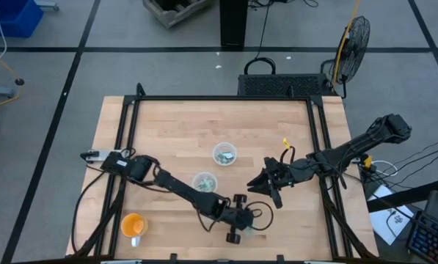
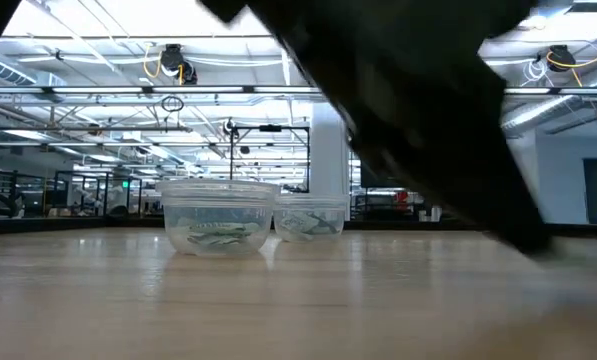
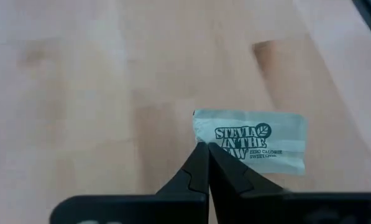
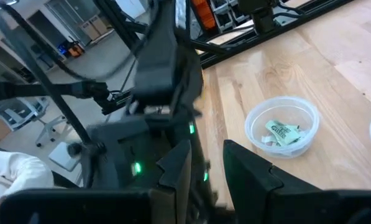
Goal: Pick and place Stevia / Truvia into bins
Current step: Put the stevia packet into the bottom transparent container
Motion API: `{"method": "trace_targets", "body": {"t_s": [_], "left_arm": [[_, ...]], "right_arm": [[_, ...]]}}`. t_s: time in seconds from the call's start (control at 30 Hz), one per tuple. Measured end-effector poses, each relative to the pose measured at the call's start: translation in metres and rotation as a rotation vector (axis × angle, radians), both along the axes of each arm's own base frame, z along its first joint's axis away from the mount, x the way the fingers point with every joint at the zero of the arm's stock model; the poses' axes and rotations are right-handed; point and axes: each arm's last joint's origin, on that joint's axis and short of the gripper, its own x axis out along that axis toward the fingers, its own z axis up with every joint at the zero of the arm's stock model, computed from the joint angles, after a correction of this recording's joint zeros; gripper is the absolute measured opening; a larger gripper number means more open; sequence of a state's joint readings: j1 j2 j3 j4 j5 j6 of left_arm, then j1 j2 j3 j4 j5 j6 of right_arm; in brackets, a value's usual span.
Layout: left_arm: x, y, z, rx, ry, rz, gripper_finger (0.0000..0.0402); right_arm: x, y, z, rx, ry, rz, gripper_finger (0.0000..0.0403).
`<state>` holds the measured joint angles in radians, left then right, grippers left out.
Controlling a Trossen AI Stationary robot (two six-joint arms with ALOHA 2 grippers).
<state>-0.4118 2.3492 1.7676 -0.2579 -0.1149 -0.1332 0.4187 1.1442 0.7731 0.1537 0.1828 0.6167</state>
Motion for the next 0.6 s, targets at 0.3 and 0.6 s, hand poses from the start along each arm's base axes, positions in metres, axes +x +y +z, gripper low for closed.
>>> {"method": "trace_targets", "body": {"t_s": [0.3, 0.6], "left_arm": [[-0.053, 0.006, 0.078, 0.142, 0.176, 0.022, 0.0004], [-0.133, 0.005, 0.117, 0.437, 0.385, 0.191, 0.0004]], "right_arm": [[-0.002, 0.001, -0.006, 0.044, 0.017, -0.01, 0.0089], [-0.004, 0.0, -0.015, 0.065, -0.005, -0.011, 0.0089]]}}
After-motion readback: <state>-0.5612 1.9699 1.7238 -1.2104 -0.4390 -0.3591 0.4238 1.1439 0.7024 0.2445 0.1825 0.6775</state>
